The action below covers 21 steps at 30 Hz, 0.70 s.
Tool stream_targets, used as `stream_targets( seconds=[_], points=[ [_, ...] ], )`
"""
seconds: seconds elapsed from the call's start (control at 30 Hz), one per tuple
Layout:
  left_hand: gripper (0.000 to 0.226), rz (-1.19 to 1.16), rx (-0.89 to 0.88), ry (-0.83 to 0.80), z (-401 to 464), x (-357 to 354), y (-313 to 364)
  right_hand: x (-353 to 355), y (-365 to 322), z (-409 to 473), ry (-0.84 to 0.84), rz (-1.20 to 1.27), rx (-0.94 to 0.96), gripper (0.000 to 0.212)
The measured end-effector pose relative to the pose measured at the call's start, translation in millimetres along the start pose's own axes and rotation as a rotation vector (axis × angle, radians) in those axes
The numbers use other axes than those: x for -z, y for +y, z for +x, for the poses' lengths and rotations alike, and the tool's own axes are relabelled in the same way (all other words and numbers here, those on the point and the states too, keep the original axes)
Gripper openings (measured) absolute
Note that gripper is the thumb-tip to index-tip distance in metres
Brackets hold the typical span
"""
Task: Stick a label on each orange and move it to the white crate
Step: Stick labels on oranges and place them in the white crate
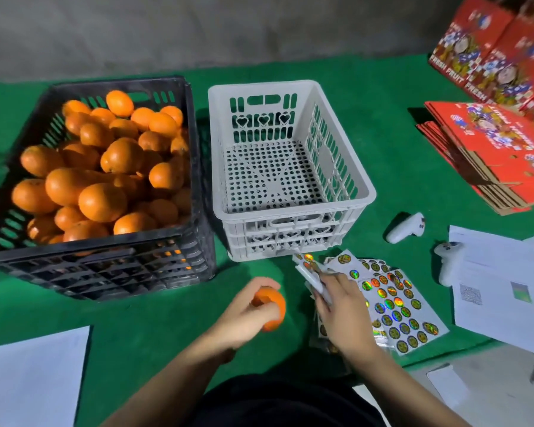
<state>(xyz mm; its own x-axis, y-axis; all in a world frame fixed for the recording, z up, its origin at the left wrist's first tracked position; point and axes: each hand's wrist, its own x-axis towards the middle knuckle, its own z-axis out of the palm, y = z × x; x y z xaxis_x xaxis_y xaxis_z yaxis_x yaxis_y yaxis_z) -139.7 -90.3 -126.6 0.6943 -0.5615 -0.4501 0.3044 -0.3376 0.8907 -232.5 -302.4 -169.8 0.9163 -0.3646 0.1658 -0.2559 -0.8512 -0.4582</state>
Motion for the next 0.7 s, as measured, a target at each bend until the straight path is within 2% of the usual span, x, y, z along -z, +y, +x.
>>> stream_targets(
  seconds=[0.1, 0.2, 0.3, 0.4, 0.53, 0.63, 0.7],
  points=[
    [0.057, -0.073, 0.048, -0.124, 6, -10, 11, 6, -15, 1, 0.072, -0.042, 0.147, 0.055],
    [0.05, -0.041, -0.054, -0.023, 13, -22, 18, 13, -24, 3, 0.095, -0.075, 0.241, 0.062],
    [0.028, -0.08, -0.125, 0.06, 15, -25, 20, 24, -28, 3, 0.043, 0.016, 0.296, 0.054],
    [0.012, -0.074, -0.214, 0.055, 15, -20, 23, 35, -34, 3, -0.089, 0.282, 0.217, 0.045],
    [0.019, 0.007, -0.284, -0.023, 15, -18, 31, 42, -40, 18, -0.111, 0.737, -0.043, 0.015],
    [0.039, 0.054, -0.31, -0.054, 17, -22, 34, 48, -35, 24, -0.044, 0.78, -0.092, 0.015],
    [0.023, 0.029, -0.285, -0.043, 18, -25, 37, 55, -32, 26, -0.048, 0.77, -0.039, 0.01]
  ],
)
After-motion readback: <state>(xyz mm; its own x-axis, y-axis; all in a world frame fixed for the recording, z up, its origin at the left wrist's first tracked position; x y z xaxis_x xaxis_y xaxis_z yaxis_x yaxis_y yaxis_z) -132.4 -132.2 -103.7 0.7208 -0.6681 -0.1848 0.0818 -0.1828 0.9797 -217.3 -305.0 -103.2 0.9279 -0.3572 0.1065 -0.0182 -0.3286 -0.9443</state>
